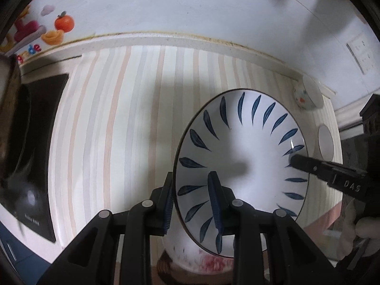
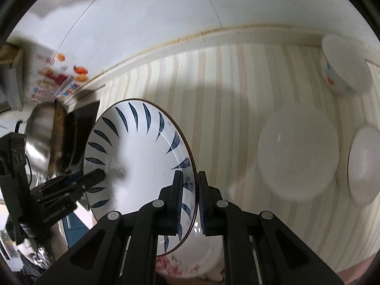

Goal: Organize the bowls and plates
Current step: 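Lower the plate stack onto the cat mat and open both grippers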

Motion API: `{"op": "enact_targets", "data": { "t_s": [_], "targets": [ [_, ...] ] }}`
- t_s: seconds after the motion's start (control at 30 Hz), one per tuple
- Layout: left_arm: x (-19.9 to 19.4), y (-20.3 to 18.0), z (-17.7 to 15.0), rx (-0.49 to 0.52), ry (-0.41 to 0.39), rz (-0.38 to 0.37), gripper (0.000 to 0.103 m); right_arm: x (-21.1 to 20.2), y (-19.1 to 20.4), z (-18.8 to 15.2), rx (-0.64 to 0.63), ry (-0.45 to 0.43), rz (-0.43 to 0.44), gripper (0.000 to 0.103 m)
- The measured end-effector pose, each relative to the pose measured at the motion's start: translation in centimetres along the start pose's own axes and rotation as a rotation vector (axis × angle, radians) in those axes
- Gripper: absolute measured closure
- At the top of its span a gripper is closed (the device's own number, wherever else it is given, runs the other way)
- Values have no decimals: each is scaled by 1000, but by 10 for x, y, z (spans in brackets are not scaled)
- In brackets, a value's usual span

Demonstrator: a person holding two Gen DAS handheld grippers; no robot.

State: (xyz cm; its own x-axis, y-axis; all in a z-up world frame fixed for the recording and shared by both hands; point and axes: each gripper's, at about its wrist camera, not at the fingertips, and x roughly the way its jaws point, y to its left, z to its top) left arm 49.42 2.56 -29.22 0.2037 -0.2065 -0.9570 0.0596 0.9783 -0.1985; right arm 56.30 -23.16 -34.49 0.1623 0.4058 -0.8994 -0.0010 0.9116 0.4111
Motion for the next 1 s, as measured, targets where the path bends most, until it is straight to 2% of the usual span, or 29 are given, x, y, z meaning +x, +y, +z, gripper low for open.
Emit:
{"op": "enact_targets", "data": {
  "t_s": [0.13, 0.27, 0.43, 0.73, 1.0],
  "targets": [
    [-4, 2, -28, 26, 9, 7, 78, 5, -1, -39, 14, 26, 16, 89],
    [8, 4, -48, 32, 45, 14, 78, 13, -5, -78, 38, 47, 36, 89],
    [27, 2, -63, 43, 86, 27, 78, 31, -8, -103, 54, 74, 22, 89],
    [64, -5, -69, 51, 142, 46, 78, 49, -24, -118, 70, 89, -18, 89],
    [78, -6, -65, 51, 158, 55, 77, 59, -35, -121, 87, 99, -31, 89]
  ]
}}
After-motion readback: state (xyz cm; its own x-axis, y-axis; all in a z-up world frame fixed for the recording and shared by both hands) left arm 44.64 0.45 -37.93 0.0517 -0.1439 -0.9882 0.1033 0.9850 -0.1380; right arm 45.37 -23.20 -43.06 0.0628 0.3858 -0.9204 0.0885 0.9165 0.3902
